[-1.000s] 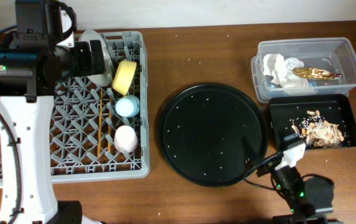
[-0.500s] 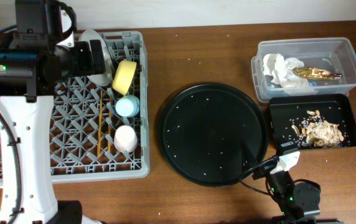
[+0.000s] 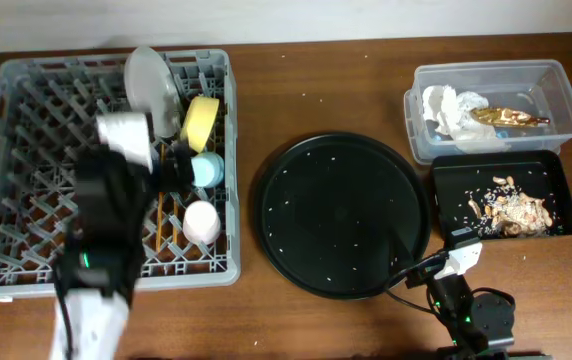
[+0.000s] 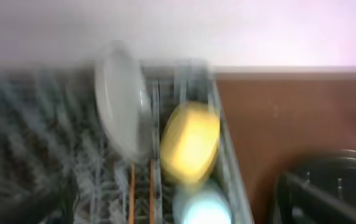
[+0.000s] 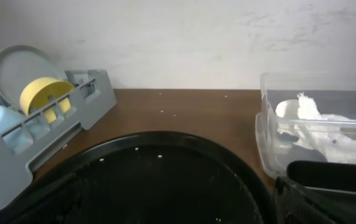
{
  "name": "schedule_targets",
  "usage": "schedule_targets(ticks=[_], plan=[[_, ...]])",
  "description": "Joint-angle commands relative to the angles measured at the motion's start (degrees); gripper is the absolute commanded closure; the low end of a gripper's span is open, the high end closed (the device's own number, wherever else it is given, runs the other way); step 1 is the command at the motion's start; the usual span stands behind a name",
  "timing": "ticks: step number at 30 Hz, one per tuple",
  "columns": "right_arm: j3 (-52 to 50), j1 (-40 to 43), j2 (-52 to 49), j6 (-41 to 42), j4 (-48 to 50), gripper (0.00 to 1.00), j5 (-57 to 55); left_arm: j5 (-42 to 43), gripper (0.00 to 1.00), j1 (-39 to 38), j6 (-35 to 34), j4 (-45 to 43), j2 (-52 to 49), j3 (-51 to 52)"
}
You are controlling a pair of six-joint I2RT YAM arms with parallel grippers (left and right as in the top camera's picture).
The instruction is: Sort waste into correct bins and load items into the dishwasher rack
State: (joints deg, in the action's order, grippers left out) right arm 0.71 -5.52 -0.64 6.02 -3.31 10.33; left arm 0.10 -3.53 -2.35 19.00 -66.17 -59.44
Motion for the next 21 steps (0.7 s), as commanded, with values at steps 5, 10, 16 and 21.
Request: schedule_targets(ticks=[5, 10, 16, 21], plan=[[-0.4, -0.5, 0.4, 0.5, -0.2, 0.02, -0.5, 0.6, 0.01, 5.3, 1.1, -21.4, 48.1, 54.9], [-0.4, -0.5, 0.4, 0.5, -0.2, 0.02, -0.5, -0.9, 0.01, 6.3, 1.8, -14.2, 64.6, 58.9], [-0.4, -0.5, 0.4, 0.5, -0.2, 0.02, -0.5, -0.9, 0.01, 6.3, 1.8, -14.2, 65.8, 58.9], [-0.4, -0.5, 0.4, 0.5, -0.2, 0.02, -0.5, -0.9, 0.01, 6.3, 1.8, -14.2, 65.8, 58.9]])
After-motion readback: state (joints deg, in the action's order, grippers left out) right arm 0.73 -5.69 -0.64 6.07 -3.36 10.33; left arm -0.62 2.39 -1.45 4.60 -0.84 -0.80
